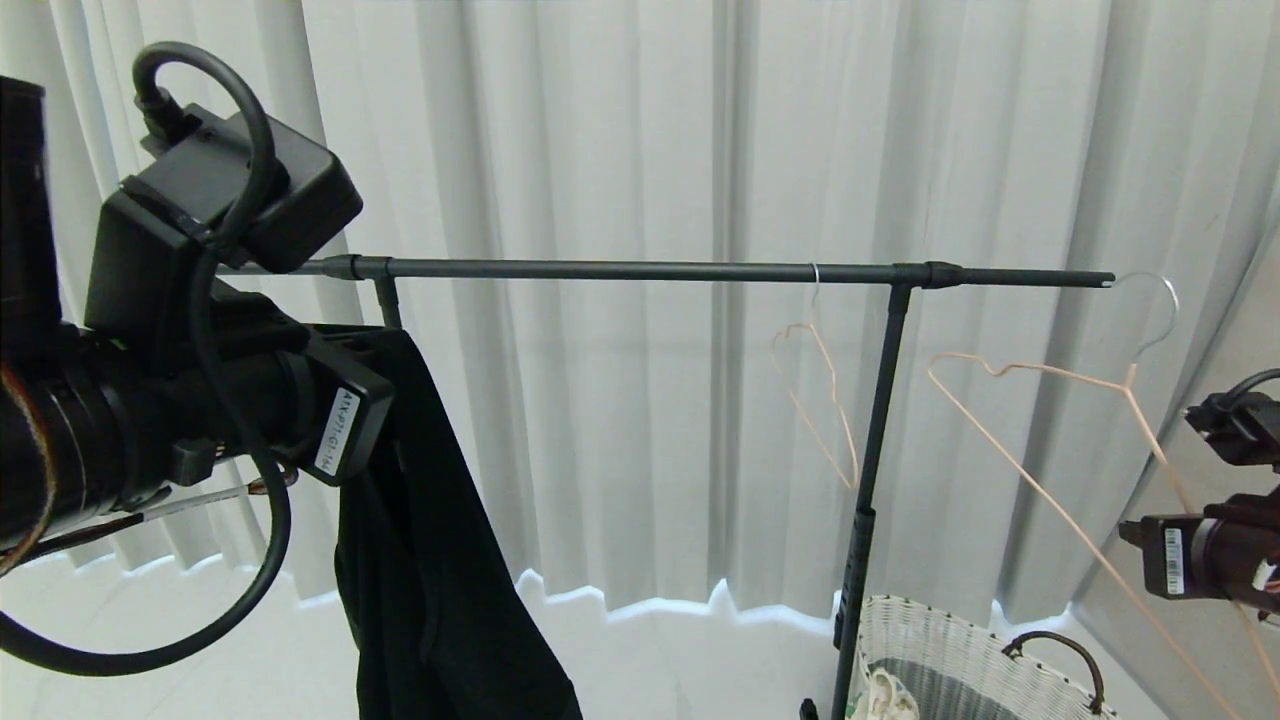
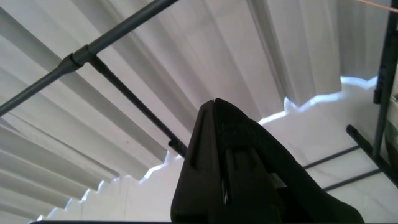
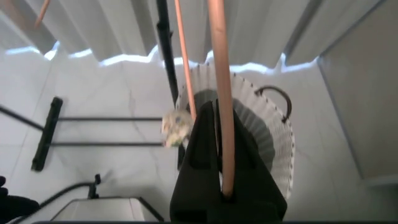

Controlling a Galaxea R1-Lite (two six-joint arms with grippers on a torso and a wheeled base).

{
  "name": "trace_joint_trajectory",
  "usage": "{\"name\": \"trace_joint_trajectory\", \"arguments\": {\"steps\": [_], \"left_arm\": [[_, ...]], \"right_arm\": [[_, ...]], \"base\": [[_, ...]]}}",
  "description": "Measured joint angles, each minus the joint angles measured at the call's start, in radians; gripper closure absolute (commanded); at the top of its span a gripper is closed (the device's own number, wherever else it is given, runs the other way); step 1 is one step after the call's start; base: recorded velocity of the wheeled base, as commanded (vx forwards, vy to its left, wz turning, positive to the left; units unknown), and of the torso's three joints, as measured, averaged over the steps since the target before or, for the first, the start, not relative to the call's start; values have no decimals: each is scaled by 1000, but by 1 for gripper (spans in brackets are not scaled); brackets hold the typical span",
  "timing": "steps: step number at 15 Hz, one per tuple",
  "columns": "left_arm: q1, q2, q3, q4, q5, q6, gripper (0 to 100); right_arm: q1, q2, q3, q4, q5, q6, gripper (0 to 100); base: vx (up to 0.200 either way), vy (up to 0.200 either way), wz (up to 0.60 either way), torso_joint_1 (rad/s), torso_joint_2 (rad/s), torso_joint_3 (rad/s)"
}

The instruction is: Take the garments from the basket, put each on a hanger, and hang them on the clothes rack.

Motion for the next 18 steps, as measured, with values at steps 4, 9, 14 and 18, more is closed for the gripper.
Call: {"name": "trace_joint_trajectory", "arguments": {"steps": [4, 9, 14, 18], "left_arm": [[-41, 10, 4, -1, -2, -2, 100], [-41, 95, -25, 0, 10, -78, 100], [-68, 277, -137, 4, 24, -349, 100], [-81, 384, -223, 8, 25, -435, 100]], "right_arm": [[88, -154, 11, 123, 24, -1, 100], [462, -332, -36, 359, 33, 3, 100], [751, -386, -71, 423, 116, 27, 100], [771, -324, -104, 411, 186, 36, 100]], "base": [[0, 0, 0, 0, 0, 0], [0, 0, 0, 0, 0, 0], [0, 0, 0, 0, 0, 0], [0, 0, 0, 0, 0, 0]]}}
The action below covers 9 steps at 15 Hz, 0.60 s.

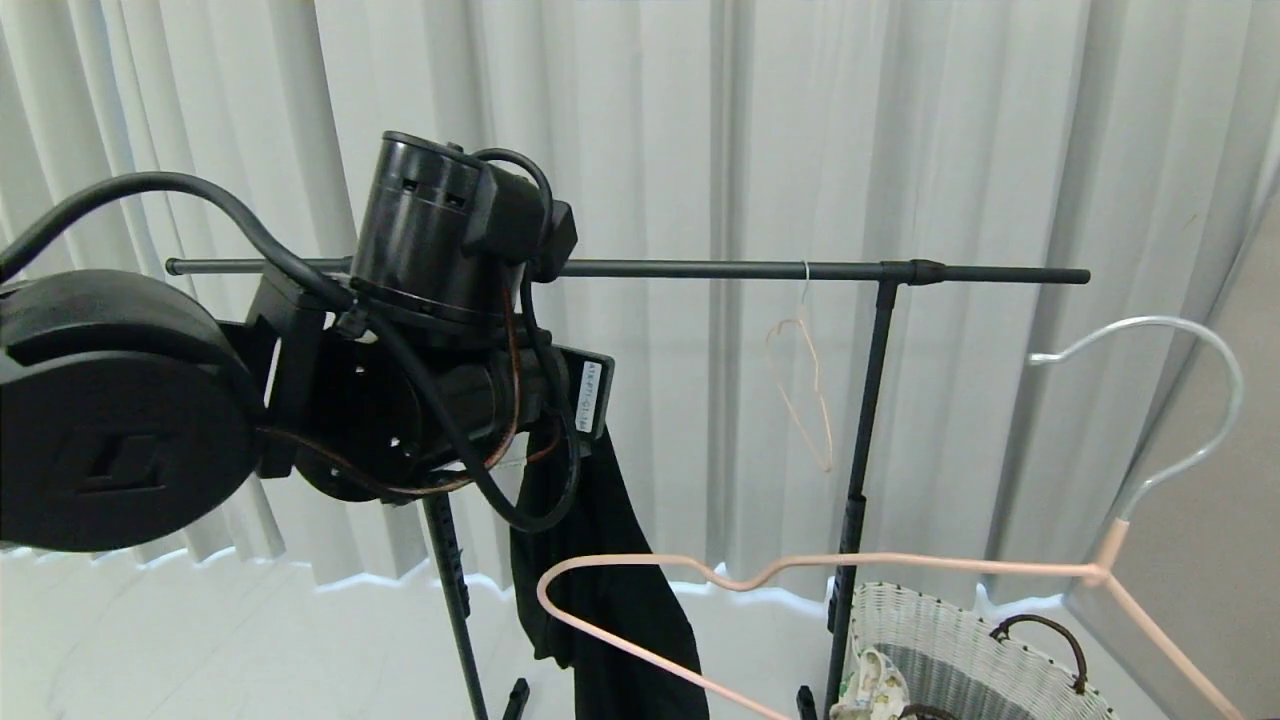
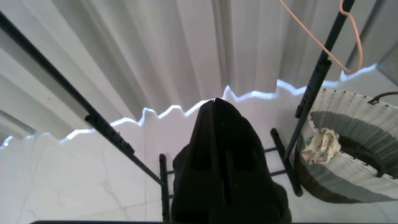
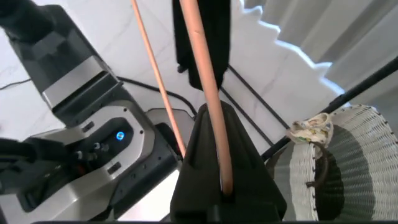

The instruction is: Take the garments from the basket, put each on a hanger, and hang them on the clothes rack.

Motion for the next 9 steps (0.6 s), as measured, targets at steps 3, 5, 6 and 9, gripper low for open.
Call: {"name": "trace_joint_trajectory", "arguments": {"steps": [3, 5, 6, 9], "left_arm": [[-10, 19, -9, 0, 0, -2, 100], [-11, 24, -11, 0, 4, -2, 100], [-10, 26, -11, 0, 19, -2, 100], [-6, 30, -10, 0, 58, -2, 100]], "right_arm": [[-74, 86, -4, -100, -6, 0, 100], [-112, 140, -10, -149, -7, 0, 100], [-126, 159, -14, -156, -7, 0, 100], [-154, 190, -23, -169, -8, 0, 100]], "base": [[0, 0, 0, 0, 0, 0], [0, 0, 0, 0, 0, 0], [0, 0, 0, 0, 0, 0], [0, 0, 0, 0, 0, 0]]}}
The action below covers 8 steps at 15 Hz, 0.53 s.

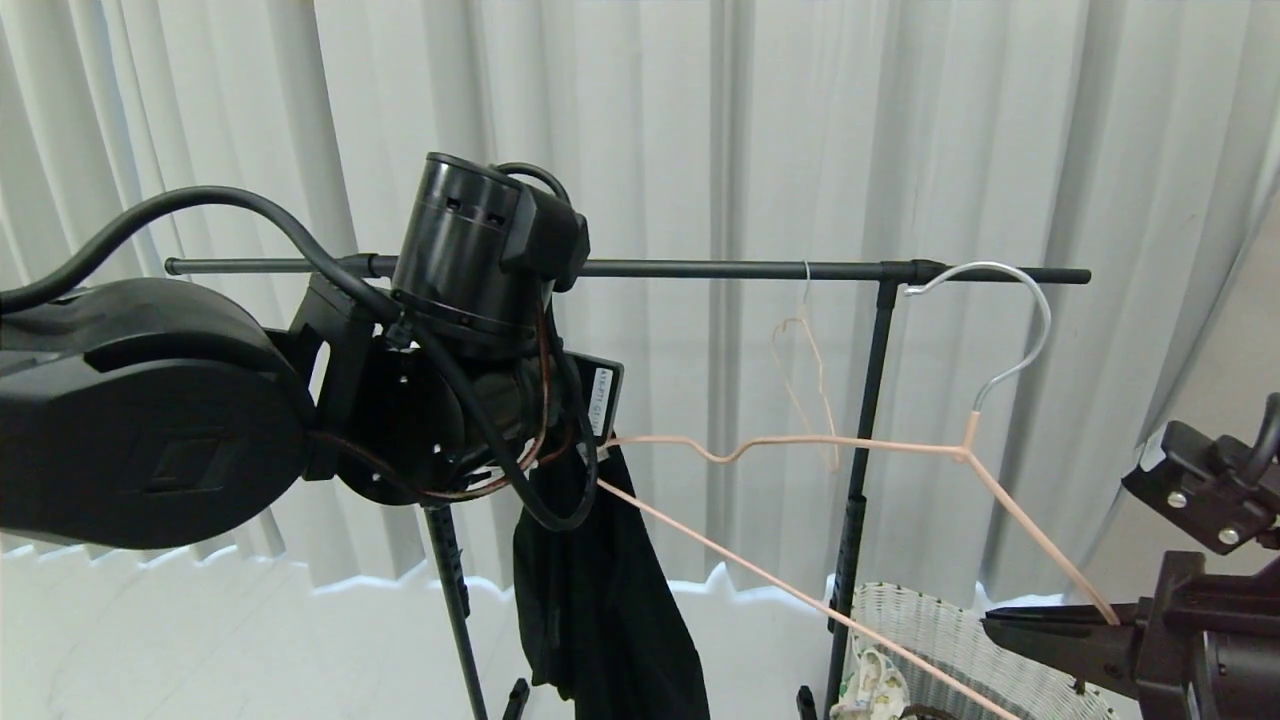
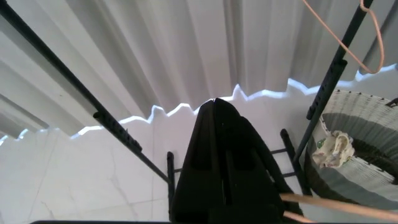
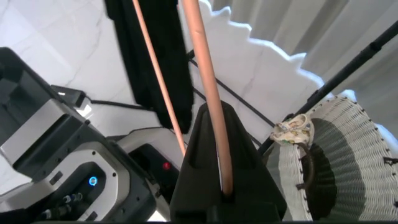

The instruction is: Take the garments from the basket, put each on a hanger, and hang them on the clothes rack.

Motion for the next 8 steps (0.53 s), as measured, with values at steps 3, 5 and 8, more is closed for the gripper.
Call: {"name": "trace_joint_trajectory", "arguments": {"steps": [3, 5, 8], "left_arm": [[-5, 1, 1, 0, 1, 0, 100], [-12, 3, -5, -1, 2, 0, 100], [-17, 7, -31, -2, 8, 1, 100]], "right_arm": [[-8, 18, -9, -31, 1, 0, 100], [-9, 43, -25, -59, 2, 0, 100], [-2, 94, -64, -70, 2, -5, 100]], "base": [[0, 0, 0, 0, 0, 0], [0, 0, 0, 0, 0, 0], [0, 0, 0, 0, 0, 0]]}}
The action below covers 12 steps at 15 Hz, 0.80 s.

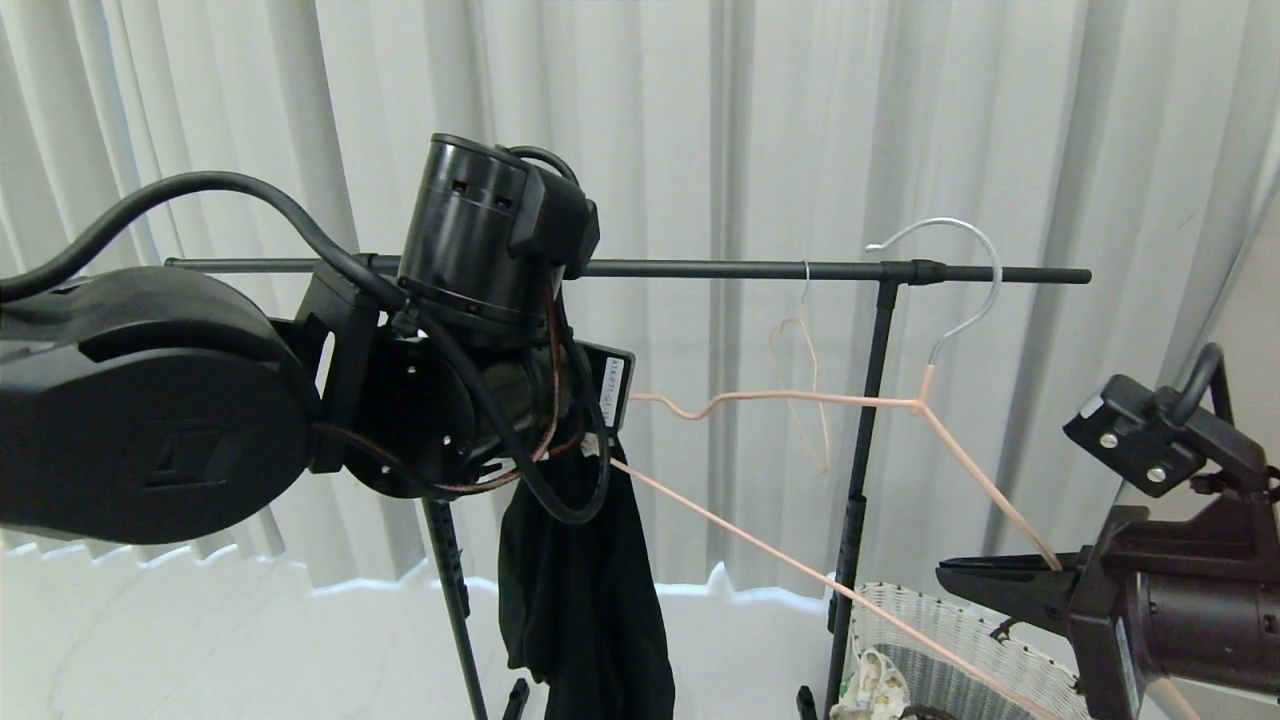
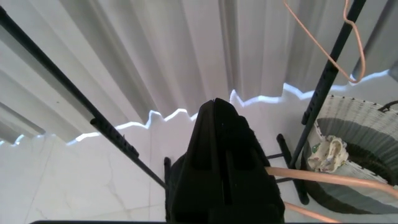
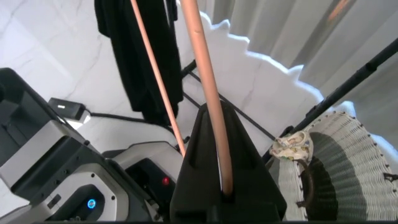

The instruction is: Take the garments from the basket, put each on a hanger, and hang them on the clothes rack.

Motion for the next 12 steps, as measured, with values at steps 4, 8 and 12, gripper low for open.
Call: {"name": "trace_joint_trajectory", "arguments": {"steps": [4, 8, 12], "left_arm": [[-21, 0, -7, 0, 1, -1, 100], [-86, -2, -46, -1, 0, -9, 100], [-173, 0, -111, -1, 0, -14, 100]], "right_arm": [[11, 53, -29, -13, -1, 1, 100], [44, 107, -33, -57, -1, 10, 100], [125, 157, -33, -111, -27, 60, 100]], "base": [[0, 0, 0, 0, 0, 0], [0, 0, 0, 0, 0, 0], [0, 0, 0, 0, 0, 0]]}}
